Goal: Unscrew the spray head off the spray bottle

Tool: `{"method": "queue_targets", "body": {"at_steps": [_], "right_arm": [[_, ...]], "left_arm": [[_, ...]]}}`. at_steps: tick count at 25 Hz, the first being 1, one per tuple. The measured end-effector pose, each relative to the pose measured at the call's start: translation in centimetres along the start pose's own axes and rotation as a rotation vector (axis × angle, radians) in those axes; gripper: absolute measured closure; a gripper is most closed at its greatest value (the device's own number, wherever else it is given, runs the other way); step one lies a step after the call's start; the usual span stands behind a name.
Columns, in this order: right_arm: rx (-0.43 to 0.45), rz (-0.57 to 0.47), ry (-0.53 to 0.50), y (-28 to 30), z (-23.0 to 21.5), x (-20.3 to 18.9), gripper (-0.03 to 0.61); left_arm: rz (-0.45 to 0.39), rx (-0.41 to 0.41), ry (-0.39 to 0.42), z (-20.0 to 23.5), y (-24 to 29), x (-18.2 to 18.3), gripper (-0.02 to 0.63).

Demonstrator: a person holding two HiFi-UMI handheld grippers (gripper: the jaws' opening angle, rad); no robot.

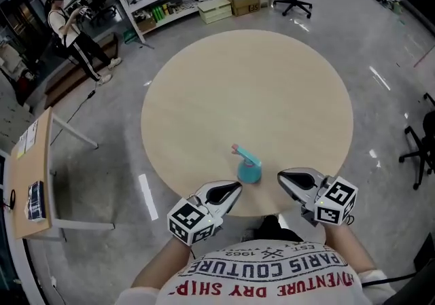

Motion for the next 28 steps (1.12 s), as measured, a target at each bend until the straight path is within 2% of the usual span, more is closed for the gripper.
{"method": "queue_targets", "body": {"at_steps": [3,5,8,10,13,16,18,20,22,24,28], "right_arm": [[0.004,0.006,0.011,0.2,-0.8,-0.2,0.577],[0.005,0.014,0.021,0.2,-1.0,-0.6,0.577],[-0.002,0.001,0.046,-0.1,-1.8,-1.3,0.577],[0.0,-0.009,0.061,-0.5,-2.3,-1.6,0.577],[-0.002,0.005,0.059,-0.7,-2.5,-1.8,0.577],[-0.009,-0.001,0.065,-0.7,-3.0,-1.8,0.577],[0.003,-0.001,0.047,-0.6,-3.0,-1.7,0.577],[0.021,-0.003,0.009,-0.4,-2.8,-1.6,0.575],[0.04,-0.004,-0.016,0.1,-2.7,-1.5,0.514],[0.043,-0.001,-0.03,0.6,-2.8,-1.5,0.501],[0.026,0.028,-0.089,2.6,-3.3,-1.5,0.432]], "left_arm": [[0.039,0.012,-0.011,1.9,1.2,-0.7,0.415],[0.073,0.036,-0.001,3.3,2.1,-1.9,0.346],[0.13,0.101,0.084,5.4,4.7,-3.6,0.237],[0.146,0.118,0.106,6.5,6.4,-4.0,0.189],[0.166,0.091,0.077,6.9,8.0,-4.4,0.184],[0.199,0.096,0.13,7.1,9.0,-4.9,0.186],[0.209,0.109,0.181,7.3,9.5,-5.3,0.251],[0.196,0.108,0.191,7.2,9.8,-5.1,0.267],[0.188,0.111,0.193,7.2,10.1,-4.9,0.267],[0.191,0.114,0.196,7.1,10.3,-4.9,0.27],[0.189,0.139,0.18,6.8,10.7,-4.7,0.272]]}}
Point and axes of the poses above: the fingertips, and each gripper's own axes: y forward along the fingers, z to its left, x out of its top, the point moved 8 cm from there along -y, backward along the fingers, and after that the axes turned 15 degrees about -y, right-handed, at the moved point
